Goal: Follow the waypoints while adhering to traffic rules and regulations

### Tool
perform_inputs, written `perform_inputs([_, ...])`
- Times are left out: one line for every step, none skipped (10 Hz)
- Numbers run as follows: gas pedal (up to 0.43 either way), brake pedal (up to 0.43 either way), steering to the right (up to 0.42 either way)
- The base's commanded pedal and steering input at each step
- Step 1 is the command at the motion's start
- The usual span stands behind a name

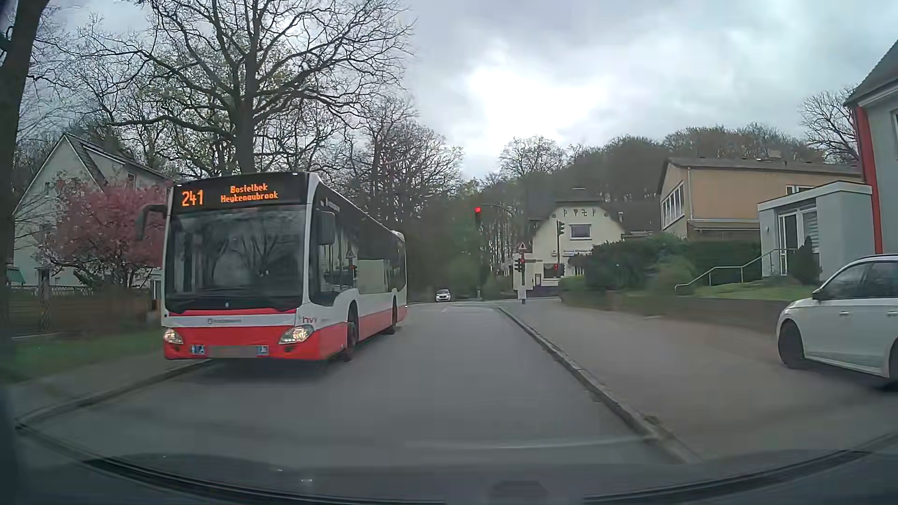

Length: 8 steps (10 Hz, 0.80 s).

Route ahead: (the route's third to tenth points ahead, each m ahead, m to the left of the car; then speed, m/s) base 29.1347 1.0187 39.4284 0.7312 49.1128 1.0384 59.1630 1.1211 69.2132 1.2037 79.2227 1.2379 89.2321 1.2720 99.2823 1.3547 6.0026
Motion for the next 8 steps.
perform_inputs([0.079,0.006,-0.011])
perform_inputs([0.079,0.0,-0.01])
perform_inputs([0.079,0.006,-0.007])
perform_inputs([0.079,0.0,-0.001])
perform_inputs([0.079,0.006,0.002])
perform_inputs([0.079,0.0,0.0])
perform_inputs([0.079,0.0,-0.002])
perform_inputs([0.079,0.006,-0.001])
